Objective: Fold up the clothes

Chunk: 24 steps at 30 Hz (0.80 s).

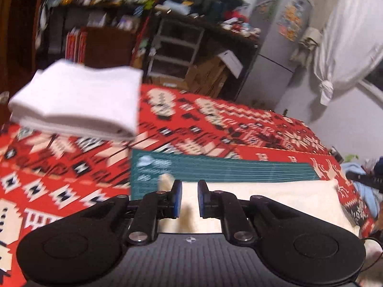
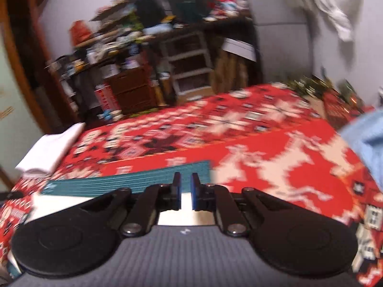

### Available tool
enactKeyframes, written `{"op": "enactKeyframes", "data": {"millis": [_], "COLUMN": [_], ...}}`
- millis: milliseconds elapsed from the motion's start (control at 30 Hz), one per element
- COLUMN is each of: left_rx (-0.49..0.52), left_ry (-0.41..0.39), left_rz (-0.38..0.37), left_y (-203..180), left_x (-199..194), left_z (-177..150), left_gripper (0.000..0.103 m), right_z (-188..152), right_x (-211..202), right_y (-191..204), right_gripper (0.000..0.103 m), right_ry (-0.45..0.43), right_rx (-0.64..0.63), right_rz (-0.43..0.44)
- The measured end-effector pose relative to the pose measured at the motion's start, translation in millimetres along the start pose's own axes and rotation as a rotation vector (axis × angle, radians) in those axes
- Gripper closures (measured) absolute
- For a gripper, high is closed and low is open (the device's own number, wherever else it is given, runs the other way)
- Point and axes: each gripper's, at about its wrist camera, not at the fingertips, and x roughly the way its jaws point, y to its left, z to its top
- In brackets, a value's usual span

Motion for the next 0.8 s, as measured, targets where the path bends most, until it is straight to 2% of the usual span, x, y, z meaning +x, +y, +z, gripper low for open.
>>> {"op": "enactKeyframes", "data": {"millis": [133, 200, 333, 467, 533, 800], "left_rx": [0.076, 0.119, 0.151, 0.128, 0.134, 0.145], "left_ry": [0.003, 0.01, 0.029, 0.058, 0.048, 0.06], "left_rz": [-0.043, -0.069, -0.063, -0.038, -0.044, -0.057], "left_y": [-48.0, -72.4, -98.3, -98.7, -98.3, -105.7], "left_x": [30.2, 49.5, 79.0, 89.9, 90.5, 101.0], "left_z": [0.0, -0.5, -14.1, -29.8, -34.3, -25.9], "left_gripper": [0.092, 0.093, 0.093, 0.093, 0.092, 0.092], "right_z": [2.8, -5.2, -21.6, -42.6, -50.3, -32.8], "right_x": [24.0, 37.7, 64.8, 80.2, 81.8, 96.0], "right_y": [59.7, 77.7, 112.5, 109.8, 105.5, 115.5], "right_gripper": [0.095, 0.095, 0.095, 0.095, 0.095, 0.094], "right_ry": [0.009, 0.022, 0.049, 0.113, 0.111, 0.137], "right_rx": [-0.118, -0.154, -0.221, -0.188, -0.197, -0.207], "right_rz": [0.063, 0.053, 0.034, 0.015, 0.023, 0.023]}}
